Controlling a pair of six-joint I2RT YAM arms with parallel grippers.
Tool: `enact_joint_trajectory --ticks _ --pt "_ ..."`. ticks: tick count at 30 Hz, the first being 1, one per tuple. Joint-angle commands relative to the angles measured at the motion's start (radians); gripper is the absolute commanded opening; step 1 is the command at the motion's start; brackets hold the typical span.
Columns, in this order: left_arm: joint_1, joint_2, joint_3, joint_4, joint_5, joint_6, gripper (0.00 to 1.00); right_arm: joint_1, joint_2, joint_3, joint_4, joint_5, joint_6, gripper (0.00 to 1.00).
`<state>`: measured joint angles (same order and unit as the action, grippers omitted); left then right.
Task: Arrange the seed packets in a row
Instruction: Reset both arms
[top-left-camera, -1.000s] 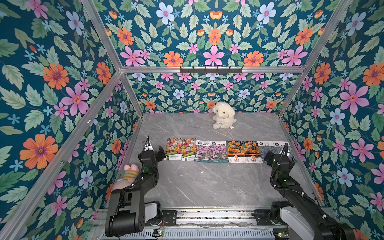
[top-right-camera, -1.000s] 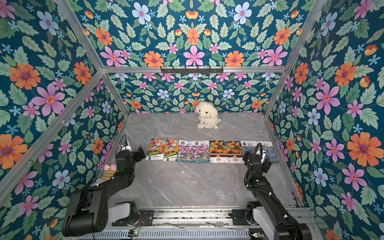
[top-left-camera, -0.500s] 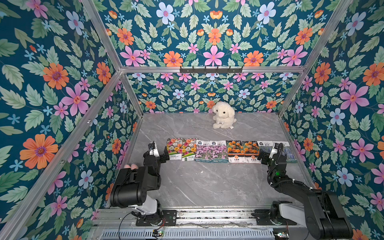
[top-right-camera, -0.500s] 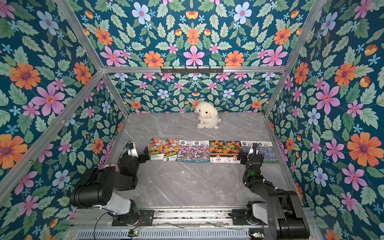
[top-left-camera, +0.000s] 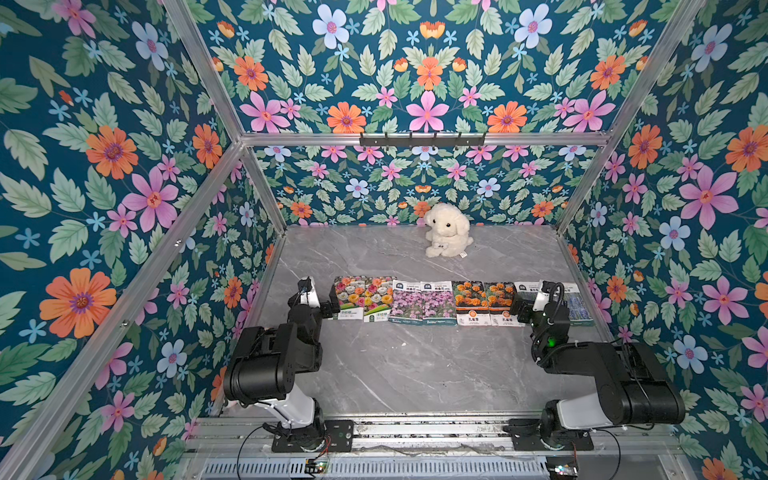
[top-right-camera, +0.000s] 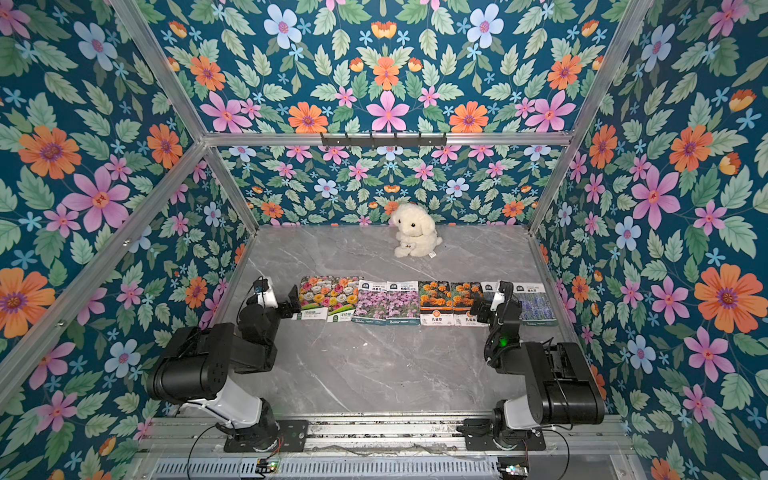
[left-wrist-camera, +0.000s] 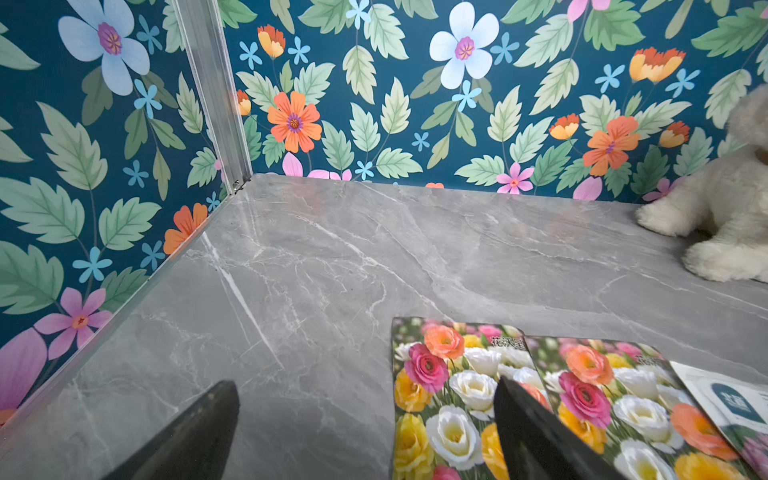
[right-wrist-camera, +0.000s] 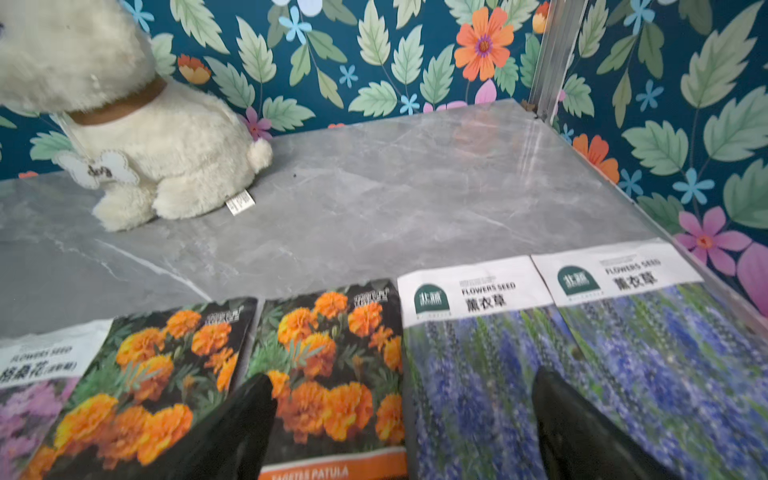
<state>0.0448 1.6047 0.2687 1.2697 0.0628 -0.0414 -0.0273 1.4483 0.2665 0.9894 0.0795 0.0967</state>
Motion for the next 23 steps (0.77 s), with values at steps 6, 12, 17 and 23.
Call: enact_joint_trajectory --ticks 6,12,17,23 --pt "-0.02 0.001 0.023 -0.061 -0.045 0.026 1.0 0.0 -0.005 0.021 -0.052 0.058 0.006 0.99" --pt "-0.02 0.001 0.024 -0.061 -0.046 0.025 1.0 0.0 0.001 0.018 -0.033 0.057 0.005 0.99" --pt "-0.02 0.001 0.024 -0.062 -0.046 0.025 0.99 0.0 0.001 0.018 -0.037 0.058 0.005 0.99" --pt "-0.02 -0.001 0.023 -0.061 -0.046 0.024 1.0 0.0 0.001 0.019 -0.035 0.059 0.004 0.99"
